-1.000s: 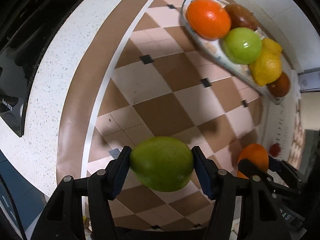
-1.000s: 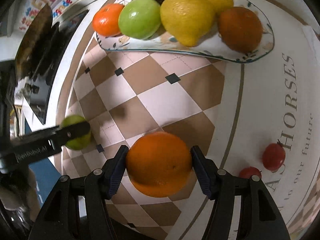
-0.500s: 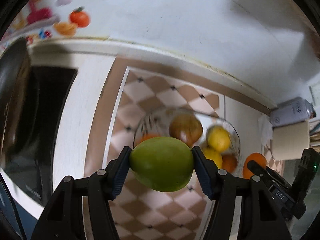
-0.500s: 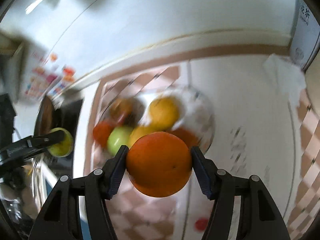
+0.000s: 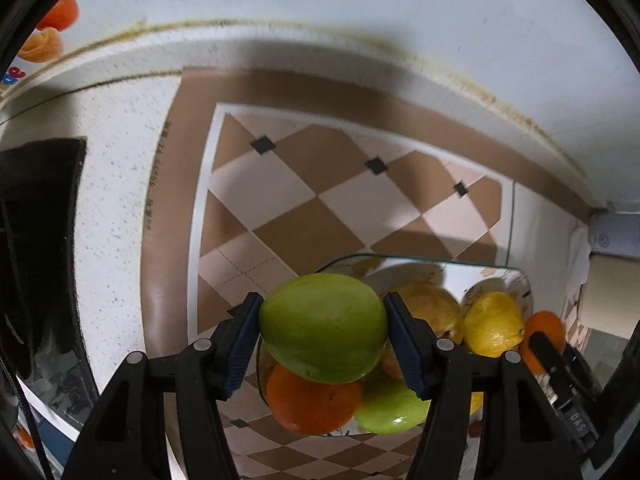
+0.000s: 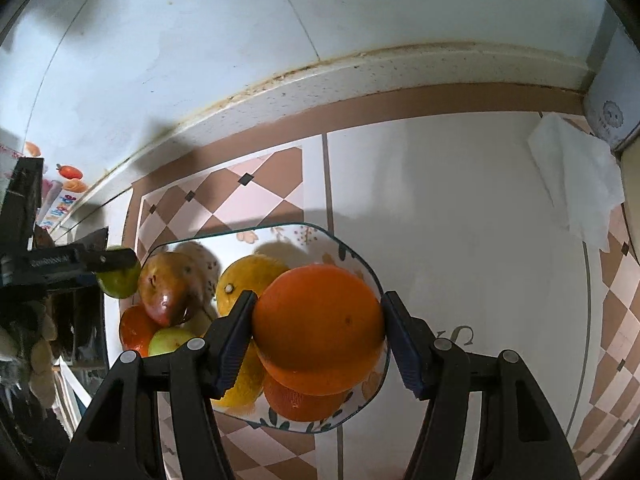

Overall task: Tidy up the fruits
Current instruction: 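Carry the green apple and orange onto the plate and open both tools, then withdraw both tools from the plate toward the cherry tomatoes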

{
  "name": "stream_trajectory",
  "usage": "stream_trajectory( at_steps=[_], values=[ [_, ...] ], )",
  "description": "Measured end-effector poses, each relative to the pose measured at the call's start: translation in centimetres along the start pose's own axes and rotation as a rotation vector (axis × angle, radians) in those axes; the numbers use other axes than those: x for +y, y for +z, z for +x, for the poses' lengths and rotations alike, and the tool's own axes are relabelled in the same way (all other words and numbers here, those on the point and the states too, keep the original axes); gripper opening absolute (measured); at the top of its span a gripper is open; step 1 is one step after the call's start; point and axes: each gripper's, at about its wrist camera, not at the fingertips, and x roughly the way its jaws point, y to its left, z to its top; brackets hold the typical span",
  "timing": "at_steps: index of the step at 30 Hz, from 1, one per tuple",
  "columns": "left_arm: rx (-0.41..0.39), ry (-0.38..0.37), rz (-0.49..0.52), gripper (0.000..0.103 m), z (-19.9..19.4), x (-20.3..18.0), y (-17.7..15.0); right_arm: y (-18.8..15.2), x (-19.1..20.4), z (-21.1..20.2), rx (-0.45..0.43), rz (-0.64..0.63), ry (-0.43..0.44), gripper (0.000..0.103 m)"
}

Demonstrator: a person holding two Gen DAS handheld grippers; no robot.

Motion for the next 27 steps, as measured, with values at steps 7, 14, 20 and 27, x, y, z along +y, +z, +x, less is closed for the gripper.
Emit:
stream_trajectory(
  at_steps=[7,14,20,27],
  values=[
    [-0.004,-0.005,0.013,0.069,-0.1,-0.2,-0.3,0.5,-0.5,1.9,0.055,0.031,0.005,0.068],
    [-0.027,0.005,0.020,0.090,-1.2,0.0,-0.7,0.7,0.4,1.2,0.044,0.020,-0.002,0.085],
    [-0.085,0.057,0.054,0.090,-2.8,0.2,-2.5,0.0,2.6,-1.1,0.010,-0.051,-0.093,0.095],
    [-0.171,0.117,0.076,0.090,-5.4,0.0,-7.4,-2.1,4.6,-4.0,-0.039,-0.125,-0.192,0.095]
  ],
)
